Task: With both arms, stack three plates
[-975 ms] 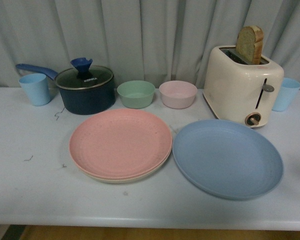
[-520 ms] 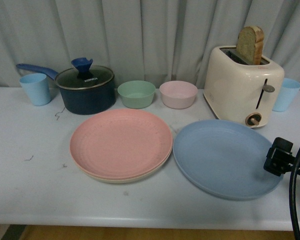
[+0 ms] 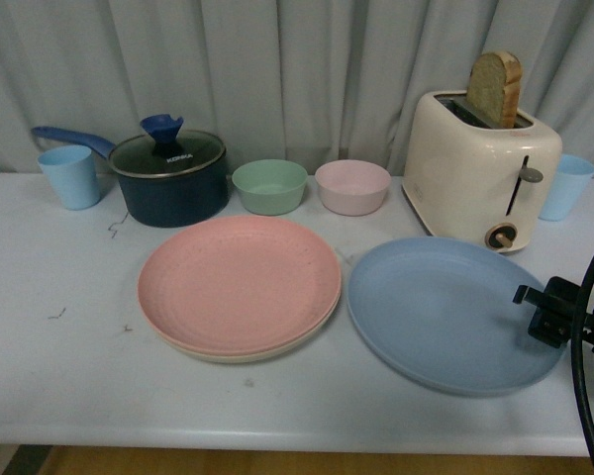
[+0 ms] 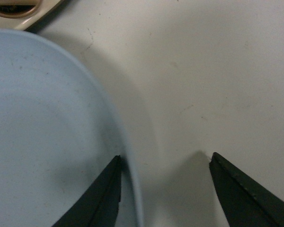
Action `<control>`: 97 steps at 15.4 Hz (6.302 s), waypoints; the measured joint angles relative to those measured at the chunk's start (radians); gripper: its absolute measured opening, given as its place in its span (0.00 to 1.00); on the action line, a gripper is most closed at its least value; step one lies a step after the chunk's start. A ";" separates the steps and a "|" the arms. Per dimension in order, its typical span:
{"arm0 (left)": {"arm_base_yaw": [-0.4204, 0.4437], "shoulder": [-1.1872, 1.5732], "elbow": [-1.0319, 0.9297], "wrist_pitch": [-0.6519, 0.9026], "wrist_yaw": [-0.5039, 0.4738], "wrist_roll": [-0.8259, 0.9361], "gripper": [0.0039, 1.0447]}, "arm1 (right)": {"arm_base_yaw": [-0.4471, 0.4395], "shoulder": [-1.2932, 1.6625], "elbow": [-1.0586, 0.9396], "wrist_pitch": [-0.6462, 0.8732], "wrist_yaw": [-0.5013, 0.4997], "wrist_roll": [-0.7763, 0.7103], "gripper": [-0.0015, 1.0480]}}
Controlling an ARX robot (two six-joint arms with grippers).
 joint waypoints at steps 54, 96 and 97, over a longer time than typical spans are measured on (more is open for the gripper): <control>0.000 0.000 0.000 0.000 0.000 0.000 0.94 | 0.526 0.066 0.394 -0.338 0.226 0.293 0.53; 0.000 0.000 0.000 0.000 0.000 0.000 0.94 | -0.036 -1.946 -0.865 -0.259 -0.161 -0.501 0.02; 0.000 0.000 0.000 0.000 0.000 0.000 0.94 | -0.036 -1.966 -0.865 -0.281 -0.161 -0.501 0.02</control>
